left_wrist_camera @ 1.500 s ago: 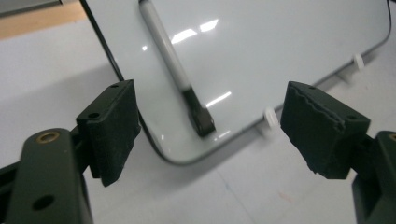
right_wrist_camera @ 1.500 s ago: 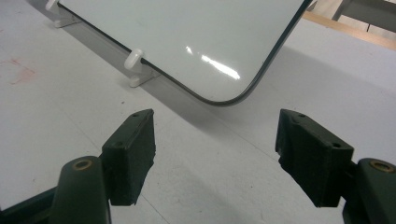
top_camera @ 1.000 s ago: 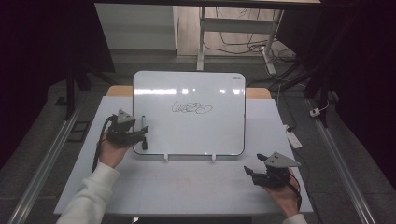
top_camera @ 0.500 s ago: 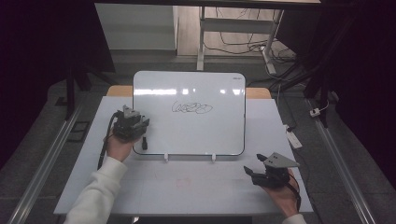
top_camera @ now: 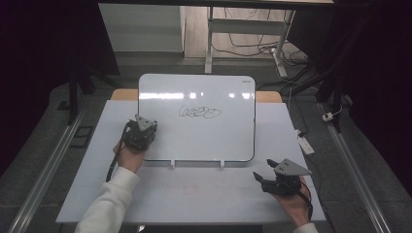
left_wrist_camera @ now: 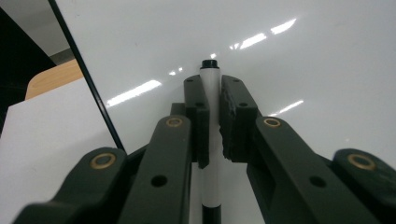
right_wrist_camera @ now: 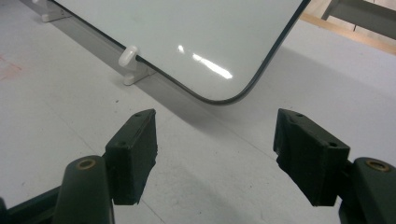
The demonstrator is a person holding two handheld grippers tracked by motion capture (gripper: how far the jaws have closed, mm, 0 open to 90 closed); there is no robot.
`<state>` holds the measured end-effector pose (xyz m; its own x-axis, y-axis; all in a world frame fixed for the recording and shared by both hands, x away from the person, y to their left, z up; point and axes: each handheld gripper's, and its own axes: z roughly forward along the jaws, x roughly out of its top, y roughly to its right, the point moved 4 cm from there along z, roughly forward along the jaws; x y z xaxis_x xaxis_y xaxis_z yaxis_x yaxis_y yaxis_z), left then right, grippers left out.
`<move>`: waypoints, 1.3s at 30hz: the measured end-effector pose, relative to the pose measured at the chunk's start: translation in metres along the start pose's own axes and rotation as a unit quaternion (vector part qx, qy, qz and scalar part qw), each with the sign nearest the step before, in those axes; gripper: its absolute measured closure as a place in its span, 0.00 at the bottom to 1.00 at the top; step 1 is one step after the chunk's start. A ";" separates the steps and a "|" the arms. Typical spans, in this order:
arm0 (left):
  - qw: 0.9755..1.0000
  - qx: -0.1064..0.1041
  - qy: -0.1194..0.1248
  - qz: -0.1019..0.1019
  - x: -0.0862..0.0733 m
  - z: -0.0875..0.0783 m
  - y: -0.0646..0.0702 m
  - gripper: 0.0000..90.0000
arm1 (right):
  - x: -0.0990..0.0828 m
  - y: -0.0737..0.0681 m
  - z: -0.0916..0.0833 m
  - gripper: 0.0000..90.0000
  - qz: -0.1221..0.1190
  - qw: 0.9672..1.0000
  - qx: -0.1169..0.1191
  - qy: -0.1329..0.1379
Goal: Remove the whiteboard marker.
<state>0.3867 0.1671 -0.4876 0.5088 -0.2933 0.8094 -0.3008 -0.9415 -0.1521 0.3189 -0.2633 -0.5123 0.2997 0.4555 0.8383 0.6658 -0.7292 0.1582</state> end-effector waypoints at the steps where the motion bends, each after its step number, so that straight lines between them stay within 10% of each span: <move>1: 1.000 -0.003 0.002 -0.002 0.000 -0.001 -0.001 0.91 | 0.000 0.000 0.000 0.34 0.000 1.000 -0.001 0.001; 14: 0.995 -0.081 0.059 -0.015 0.010 -0.036 0.002 0.91 | 0.000 0.000 0.000 0.35 0.002 1.000 -0.003 0.006; 29: 0.975 -0.203 0.087 0.001 0.015 -0.056 0.040 0.91 | 0.003 -0.009 0.002 0.37 0.011 0.999 0.030 0.015; 39: 0.961 -0.258 0.083 0.046 0.021 -0.055 0.090 0.91 | 0.026 -0.039 0.011 0.38 0.023 0.994 0.104 0.030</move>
<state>0.3263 0.0852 -0.4532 0.3385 -0.3002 0.8918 -0.7202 -0.6926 0.0402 0.3083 -0.2170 -0.5027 0.2958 0.3879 0.8729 0.7812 -0.6241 0.0127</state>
